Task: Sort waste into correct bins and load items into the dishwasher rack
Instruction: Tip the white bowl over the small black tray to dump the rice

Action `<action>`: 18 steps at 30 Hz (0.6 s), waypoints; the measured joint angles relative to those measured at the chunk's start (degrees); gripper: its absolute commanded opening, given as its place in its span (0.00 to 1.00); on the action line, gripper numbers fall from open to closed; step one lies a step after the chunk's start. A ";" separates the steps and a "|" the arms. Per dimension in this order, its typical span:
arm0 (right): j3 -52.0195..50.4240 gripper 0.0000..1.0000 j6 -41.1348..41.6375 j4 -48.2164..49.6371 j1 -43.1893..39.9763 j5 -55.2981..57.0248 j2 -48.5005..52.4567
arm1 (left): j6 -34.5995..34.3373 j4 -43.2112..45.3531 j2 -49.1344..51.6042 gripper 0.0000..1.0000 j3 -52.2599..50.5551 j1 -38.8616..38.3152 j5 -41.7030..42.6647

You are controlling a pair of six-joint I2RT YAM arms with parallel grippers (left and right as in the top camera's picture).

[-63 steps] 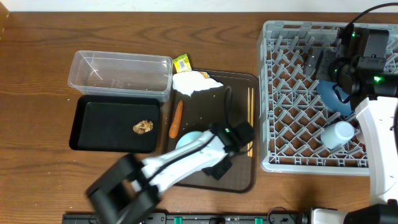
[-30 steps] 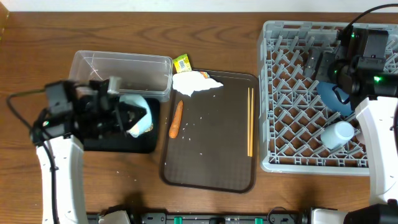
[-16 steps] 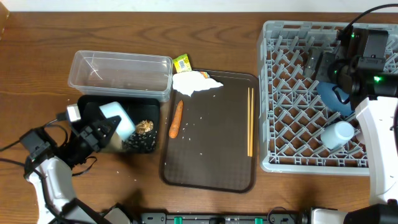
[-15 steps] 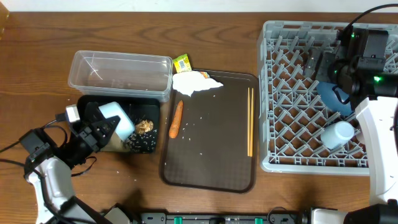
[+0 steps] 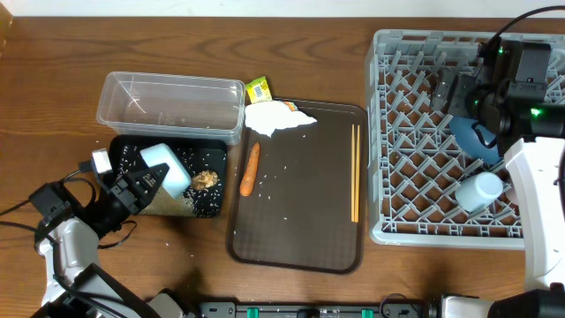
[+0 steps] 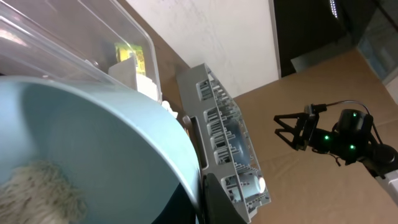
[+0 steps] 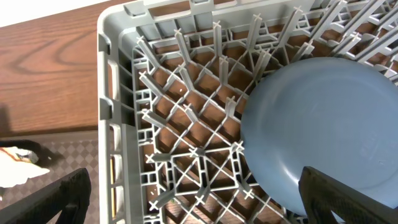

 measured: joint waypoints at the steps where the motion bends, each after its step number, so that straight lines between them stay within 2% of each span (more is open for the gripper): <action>1: 0.00 0.99 0.00 0.00 0.00 0.00 0.00 | 0.55 0.13 0.00 0.06 0.00 0.00 0.00; 10: 0.00 0.99 0.00 0.00 0.00 0.00 0.00 | 6.34 1.40 0.00 0.06 0.00 0.00 -2.01; 15: 0.00 0.99 0.00 0.00 0.00 0.00 0.00 | 2.71 1.79 0.02 0.06 0.00 -0.04 -7.19; 18: 0.00 0.99 0.00 0.00 0.00 0.00 0.00 | -3.17 3.61 0.17 0.06 -0.02 -0.07 -11.56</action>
